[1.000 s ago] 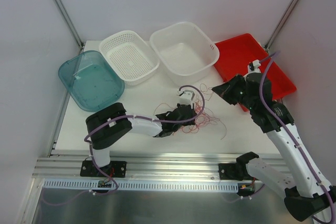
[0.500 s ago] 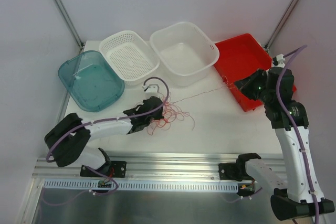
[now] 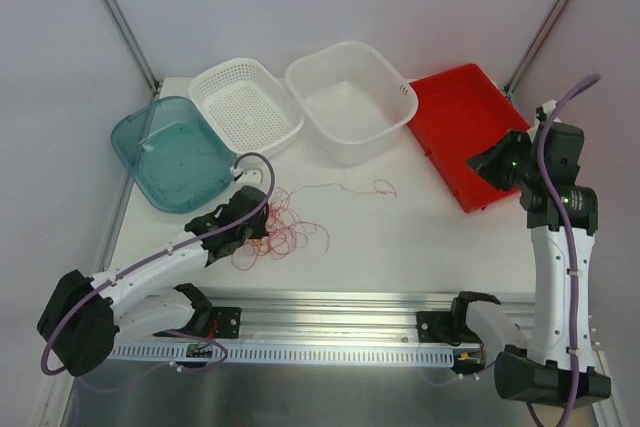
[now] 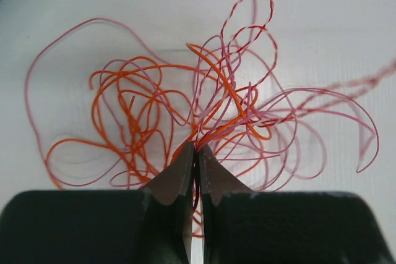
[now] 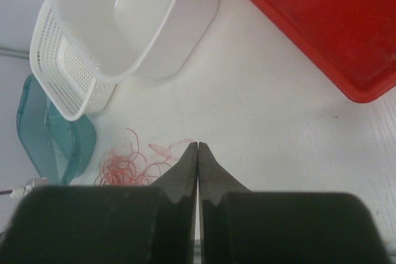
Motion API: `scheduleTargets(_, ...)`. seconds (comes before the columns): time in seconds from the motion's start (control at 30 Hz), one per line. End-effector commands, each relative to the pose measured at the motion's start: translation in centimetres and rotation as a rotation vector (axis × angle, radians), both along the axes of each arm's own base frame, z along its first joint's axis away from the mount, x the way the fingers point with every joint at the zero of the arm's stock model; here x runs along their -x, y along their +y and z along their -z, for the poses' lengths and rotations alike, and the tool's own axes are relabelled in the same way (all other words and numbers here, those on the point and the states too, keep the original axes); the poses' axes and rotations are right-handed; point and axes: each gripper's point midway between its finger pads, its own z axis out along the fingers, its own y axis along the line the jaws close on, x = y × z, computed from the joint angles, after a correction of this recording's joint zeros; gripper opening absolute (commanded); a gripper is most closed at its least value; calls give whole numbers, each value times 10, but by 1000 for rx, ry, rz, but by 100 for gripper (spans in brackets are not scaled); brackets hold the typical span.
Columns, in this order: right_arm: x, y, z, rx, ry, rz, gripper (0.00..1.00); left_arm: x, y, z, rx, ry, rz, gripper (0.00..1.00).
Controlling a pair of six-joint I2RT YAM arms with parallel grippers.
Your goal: Untangle the cables
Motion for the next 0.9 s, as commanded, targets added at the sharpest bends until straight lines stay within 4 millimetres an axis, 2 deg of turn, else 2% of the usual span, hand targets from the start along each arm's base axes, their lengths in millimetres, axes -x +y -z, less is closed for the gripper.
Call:
scheduleTargets(0.0, 0, 35, 14, -33, 39, -219, 1, 13, -23, -12, 42, 19, 198, 0)
scheduleTargets(0.03, 4, 41, 34, -30, 88, -247, 1, 14, -36, -20, 84, 17, 264, 0)
scheduleTargets(0.1, 11, 64, 49, -21, 108, -363, 1, 16, -47, -26, 114, 17, 320, 0)
scheduleTargets(0.13, 16, 73, 64, -20, 139, -409, 2, 17, -59, -35, 146, 7, 380, 0)
scheduleTargets(0.17, 20, 92, 67, -11, 129, -494, 5, 18, -64, -35, 149, 13, 408, 0)
scheduleTargets(0.2, 25, 100, 72, -7, 136, -539, 9, 18, -68, -37, 141, 4, 441, 0)
scheduleTargets(0.23, 28, 107, 76, 18, 131, -587, 20, 19, -79, -44, 160, -4, 490, 0)
scheduleTargets(0.3, 36, 127, 77, 50, 114, -692, 31, 24, -90, -42, 144, 12, 557, 0)
scheduleTargets(0.33, 38, 132, 76, 73, 97, -736, 42, 28, -100, -47, 128, -6, 616, 0)
scheduleTargets(0.43, 45, 155, 73, 107, 66, -848, 56, 39, -121, -49, 88, -17, 723, 0)
scheduleTargets(0.47, 46, 164, 69, 112, 50, -878, 58, 42, -126, -46, 78, -6, 745, 0)
scheduleTargets(0.67, 39, 197, 87, 38, 114, -823, 60, 45, -145, -58, 100, -20, 776, 0)
scheduleTargets(0.7, 38, 198, 98, 33, 134, -795, 60, 45, -148, -62, 111, -30, 780, 0)
scheduleTargets(0.73, 32, 202, 99, 15, 117, -775, 60, 45, -150, -64, 116, -34, 787, 0)
scheduleTargets(0.87, 34, 216, 113, -36, 143, -763, 59, 50, -156, -67, 124, -44, 818, 0)
